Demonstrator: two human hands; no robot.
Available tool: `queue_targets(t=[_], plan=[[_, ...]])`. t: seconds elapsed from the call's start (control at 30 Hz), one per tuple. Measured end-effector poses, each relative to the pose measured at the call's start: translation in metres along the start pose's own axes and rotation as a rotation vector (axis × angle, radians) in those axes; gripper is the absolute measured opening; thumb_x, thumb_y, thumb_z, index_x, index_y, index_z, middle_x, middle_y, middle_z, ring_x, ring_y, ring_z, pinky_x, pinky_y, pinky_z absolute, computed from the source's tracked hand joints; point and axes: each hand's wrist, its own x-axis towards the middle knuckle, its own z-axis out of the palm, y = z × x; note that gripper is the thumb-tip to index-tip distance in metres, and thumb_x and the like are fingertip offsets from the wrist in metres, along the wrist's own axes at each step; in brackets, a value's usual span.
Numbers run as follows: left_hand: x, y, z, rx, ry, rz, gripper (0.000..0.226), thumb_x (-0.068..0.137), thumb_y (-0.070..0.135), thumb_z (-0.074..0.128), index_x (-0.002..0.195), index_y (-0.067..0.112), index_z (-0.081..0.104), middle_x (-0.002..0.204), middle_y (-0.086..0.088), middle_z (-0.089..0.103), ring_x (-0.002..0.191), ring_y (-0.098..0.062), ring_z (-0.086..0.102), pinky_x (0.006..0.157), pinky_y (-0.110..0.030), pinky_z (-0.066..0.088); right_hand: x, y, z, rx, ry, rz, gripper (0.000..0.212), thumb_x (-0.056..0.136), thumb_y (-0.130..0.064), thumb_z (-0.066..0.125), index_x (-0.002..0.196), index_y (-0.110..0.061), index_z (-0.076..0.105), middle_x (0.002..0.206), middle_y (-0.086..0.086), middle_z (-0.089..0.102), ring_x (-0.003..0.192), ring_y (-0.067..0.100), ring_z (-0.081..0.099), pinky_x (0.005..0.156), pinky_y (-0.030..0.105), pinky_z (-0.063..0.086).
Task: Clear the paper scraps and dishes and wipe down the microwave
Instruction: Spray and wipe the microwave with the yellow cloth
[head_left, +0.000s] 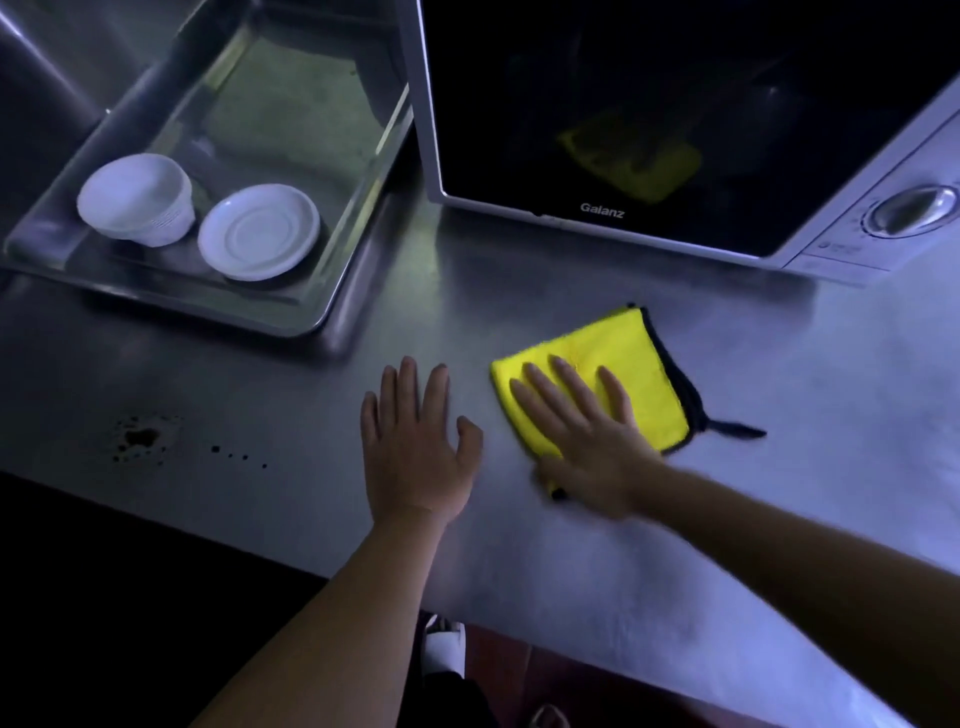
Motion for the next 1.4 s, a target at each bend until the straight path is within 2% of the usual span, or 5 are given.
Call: queue_targets(t=[0.33,0.47,0.87,1.17,1.4], plan=[[0.0,-0.003,0.006,-0.024,0.056,0.007,0.061,0.087,0.04,0.037,0.145,0.021,0.043,0.156,-0.013,0.037,0.145,-0.034,0.029,0.119,-0.051,0.019,-0.104,-0.051,0.047,0.191,0.16,0.31,0.067,0.095,-0.073,0.022,0.156,-0.047,0.017,0.166,-0.012,0.014,0.155,0.027,0.007,0.119,0.063,0.004],[-0.001,-0.003,0.008,-0.019,0.096,0.023,0.06,0.088,0.038,0.039,0.145,0.019,0.045,0.155,-0.015,0.038,0.144,-0.036,0.031,0.118,-0.052,0.02,-0.077,-0.043,0.048,0.172,0.184,0.342,0.071,0.093,-0.077,0.021,0.156,-0.047,0.011,0.167,-0.008,0.013,0.154,0.033,0.004,0.113,0.071,0.013],[0.001,-0.002,0.007,0.023,0.053,0.005,0.053,0.095,0.031,0.043,0.146,0.019,0.046,0.156,-0.015,0.038,0.145,-0.034,0.031,0.117,-0.051,0.023,0.134,0.01,-0.032,0.233,0.323,0.476,0.068,0.092,-0.072,-0.003,0.155,-0.048,0.001,0.168,-0.006,-0.003,0.152,0.035,-0.017,0.111,0.072,-0.012],[0.001,-0.003,0.005,0.008,0.017,0.004,0.052,0.096,0.034,0.035,0.147,0.022,0.042,0.158,-0.011,0.034,0.147,-0.031,0.026,0.118,-0.05,0.02,0.069,-0.002,-0.007,0.267,0.319,0.473,0.065,0.093,-0.073,0.006,0.154,-0.052,-0.002,0.168,-0.008,-0.007,0.153,0.027,-0.017,0.116,0.065,-0.01],[0.001,-0.005,0.007,-0.075,0.013,-0.004,0.054,0.094,0.035,0.038,0.146,0.023,0.043,0.157,-0.012,0.035,0.147,-0.031,0.026,0.118,-0.049,0.014,-0.044,-0.064,0.05,0.427,0.377,0.893,0.073,0.087,-0.082,0.019,0.152,-0.057,0.002,0.168,-0.003,-0.007,0.153,0.019,-0.016,0.119,0.059,-0.009]])
